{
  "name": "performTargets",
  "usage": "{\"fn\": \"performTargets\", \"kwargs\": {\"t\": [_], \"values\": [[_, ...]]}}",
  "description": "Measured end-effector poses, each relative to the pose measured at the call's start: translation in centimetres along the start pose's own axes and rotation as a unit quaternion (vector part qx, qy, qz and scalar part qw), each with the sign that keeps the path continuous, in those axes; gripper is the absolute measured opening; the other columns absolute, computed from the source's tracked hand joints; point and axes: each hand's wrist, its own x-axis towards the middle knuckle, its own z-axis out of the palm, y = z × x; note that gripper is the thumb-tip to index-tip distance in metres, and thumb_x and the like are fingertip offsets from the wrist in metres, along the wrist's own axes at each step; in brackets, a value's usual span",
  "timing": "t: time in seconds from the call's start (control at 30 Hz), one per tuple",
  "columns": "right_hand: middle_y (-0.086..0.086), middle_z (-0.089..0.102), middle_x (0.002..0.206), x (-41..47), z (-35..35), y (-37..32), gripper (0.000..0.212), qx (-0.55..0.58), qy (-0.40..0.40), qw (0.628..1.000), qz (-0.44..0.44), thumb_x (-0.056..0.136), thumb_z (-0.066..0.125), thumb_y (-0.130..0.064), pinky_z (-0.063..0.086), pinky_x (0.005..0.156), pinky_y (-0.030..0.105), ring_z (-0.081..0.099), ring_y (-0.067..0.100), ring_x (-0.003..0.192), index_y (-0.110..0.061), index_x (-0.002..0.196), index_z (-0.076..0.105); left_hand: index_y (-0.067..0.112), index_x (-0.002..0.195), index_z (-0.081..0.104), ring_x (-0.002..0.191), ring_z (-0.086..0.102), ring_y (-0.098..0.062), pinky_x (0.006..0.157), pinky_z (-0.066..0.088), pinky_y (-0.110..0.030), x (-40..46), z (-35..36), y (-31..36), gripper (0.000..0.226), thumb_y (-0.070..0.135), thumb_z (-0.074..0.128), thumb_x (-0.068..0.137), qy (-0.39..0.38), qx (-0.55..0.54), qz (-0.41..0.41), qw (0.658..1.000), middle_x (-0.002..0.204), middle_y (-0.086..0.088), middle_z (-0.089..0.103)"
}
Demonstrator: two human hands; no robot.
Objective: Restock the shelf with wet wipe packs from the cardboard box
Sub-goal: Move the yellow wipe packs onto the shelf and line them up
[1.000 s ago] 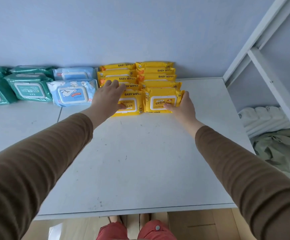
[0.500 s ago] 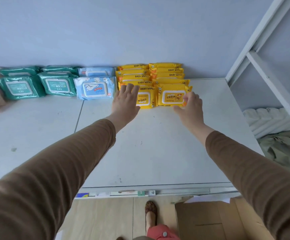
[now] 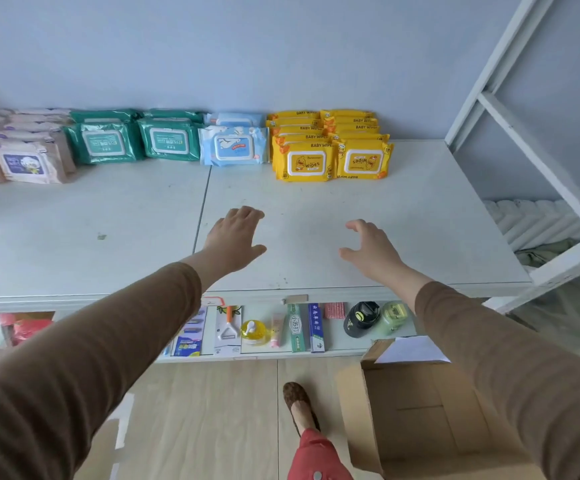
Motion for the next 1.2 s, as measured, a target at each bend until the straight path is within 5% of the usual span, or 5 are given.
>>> {"fn": "performTargets", "kwargs": {"t": [0.27, 0.6, 0.73, 0.93, 1.2], "values": [[-0.001, 0.035, 0.156, 1.5, 1.8, -5.3, 0.066, 0.009, 0.019, 0.998, -0.062, 0.095, 0.06, -0.032, 0.033, 0.11, 0.036, 0.032, 0.02, 0.142, -0.023, 0.153, 0.031, 0.022, 0.153, 0.024, 0.146, 0.025, -0.027, 0.115, 0.032, -0.046, 1.4, -0.7, -6.5, 0.075, 0.038, 0.064, 0.091, 0.025, 0.01, -0.001, 1.0, 0.161, -0.002, 0.022], [0.001, 0.02, 0.165, 17.5, 5.2, -13.3, 0.069, -0.025, 0.051, 0.982, -0.18, 0.098, 0.057, -0.025, 0.023, 0.12, 0.034, 0.018, 0.019, 0.151, -0.019, 0.157, 0.022, 0.025, 0.158, 0.003, 0.153, -0.005, -0.021, 0.122, 0.015, -0.042, 14.8, -0.4, -14.2, 0.077, 0.036, 0.052, 0.099, 0.062, 0.032, -0.027, 0.997, 0.166, 0.0, -0.006], [0.009, 0.007, 0.167, 24.4, 8.0, -16.4, 0.072, -0.123, 0.077, 0.959, -0.245, 0.1, 0.052, -0.025, 0.013, 0.125, 0.037, 0.004, 0.024, 0.155, -0.008, 0.159, 0.014, 0.025, 0.158, -0.004, 0.152, -0.008, -0.02, 0.124, 0.01, -0.039, 18.6, -0.5, -16.6, 0.077, 0.032, 0.047, 0.1, 0.091, 0.048, -0.03, 0.994, 0.165, 0.001, -0.01], [0.014, 0.003, 0.167, 29.8, 10.5, -18.1, 0.071, -0.256, 0.146, 0.922, -0.251, 0.104, 0.042, -0.033, 0.001, 0.124, 0.048, 0.0, 0.032, 0.154, -0.006, 0.159, 0.006, 0.019, 0.157, -0.01, 0.152, -0.01, -0.023, 0.124, 0.008, -0.043, 22.0, 0.5, -19.0, 0.079, 0.04, 0.043, 0.102, 0.091, 0.117, 0.019, 0.989, 0.165, -0.006, -0.012], [0.013, -0.002, 0.167, 31.3, 11.9, -17.9, 0.073, -0.3, 0.166, 0.911, -0.23, 0.104, 0.043, -0.032, 0.011, 0.123, 0.053, -0.003, 0.032, 0.154, -0.007, 0.159, 0.001, 0.019, 0.157, -0.009, 0.152, -0.009, -0.024, 0.123, 0.007, -0.044, 23.5, 1.3, -20.0, 0.08, 0.041, 0.043, 0.1, 0.078, 0.115, 0.034, 0.99, 0.165, -0.007, -0.011]]}}
